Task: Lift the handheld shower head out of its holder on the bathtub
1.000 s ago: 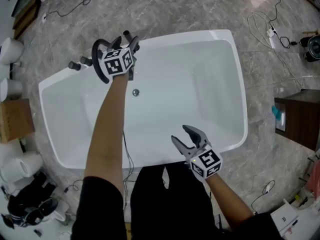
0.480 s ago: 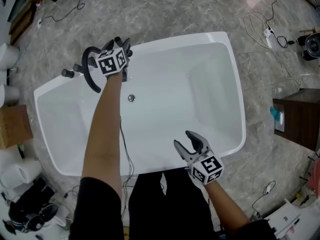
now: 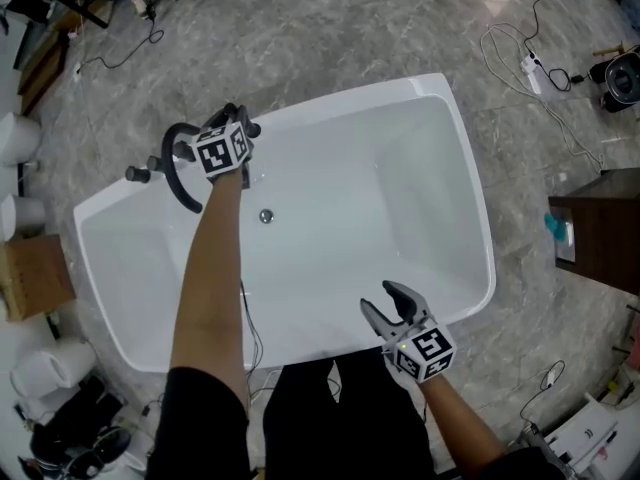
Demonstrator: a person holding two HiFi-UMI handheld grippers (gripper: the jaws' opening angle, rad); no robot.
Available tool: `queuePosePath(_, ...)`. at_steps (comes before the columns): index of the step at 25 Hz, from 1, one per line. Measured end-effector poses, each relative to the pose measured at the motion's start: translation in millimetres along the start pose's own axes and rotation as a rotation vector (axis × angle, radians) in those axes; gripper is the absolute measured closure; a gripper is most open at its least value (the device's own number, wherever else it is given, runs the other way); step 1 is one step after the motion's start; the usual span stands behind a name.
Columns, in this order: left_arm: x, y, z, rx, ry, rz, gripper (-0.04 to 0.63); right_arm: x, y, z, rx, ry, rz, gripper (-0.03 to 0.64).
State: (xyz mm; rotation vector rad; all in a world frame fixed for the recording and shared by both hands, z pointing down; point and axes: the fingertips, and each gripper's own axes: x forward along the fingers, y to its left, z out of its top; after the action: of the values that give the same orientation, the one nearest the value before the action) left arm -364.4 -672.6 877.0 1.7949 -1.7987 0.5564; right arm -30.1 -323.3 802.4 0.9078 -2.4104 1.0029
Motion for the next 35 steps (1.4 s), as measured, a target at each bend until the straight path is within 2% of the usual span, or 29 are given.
queuePosePath(5, -12, 0, -4, 0.015, 0.026, -0.011, 0.466, 4, 13, 10, 0.037, -0.036, 0.057, 0.414)
queuePosePath(10, -27, 0, 9, 0.023, 0.04, -0.022, 0.466, 0, 28, 23, 0.009, -0.043, 0.071, 0.414)
queuePosePath(15, -49, -22, 32, 0.112, 0.024, -0.039, 0.466, -12, 43, 35, 0.015, -0.066, 0.104, 0.414)
queuePosePath(19, -69, -32, 53, 0.154, -0.003, -0.047, 0.468, -25, 46, 57, 0.024, -0.114, 0.088, 0.415)
queuePosePath(25, -105, -33, 91, 0.14, -0.049, -0.022, 0.468, -45, 46, 87, -0.026, -0.15, 0.049, 0.414)
queuePosePath(31, -145, -36, 131, 0.147, -0.102, -0.024, 0.468, -67, 58, 93, -0.079, -0.143, 0.042, 0.415)
queuePosePath(35, -175, -35, 160, 0.149, -0.126, -0.037, 0.468, -83, 78, 90, -0.078, -0.143, 0.017, 0.414)
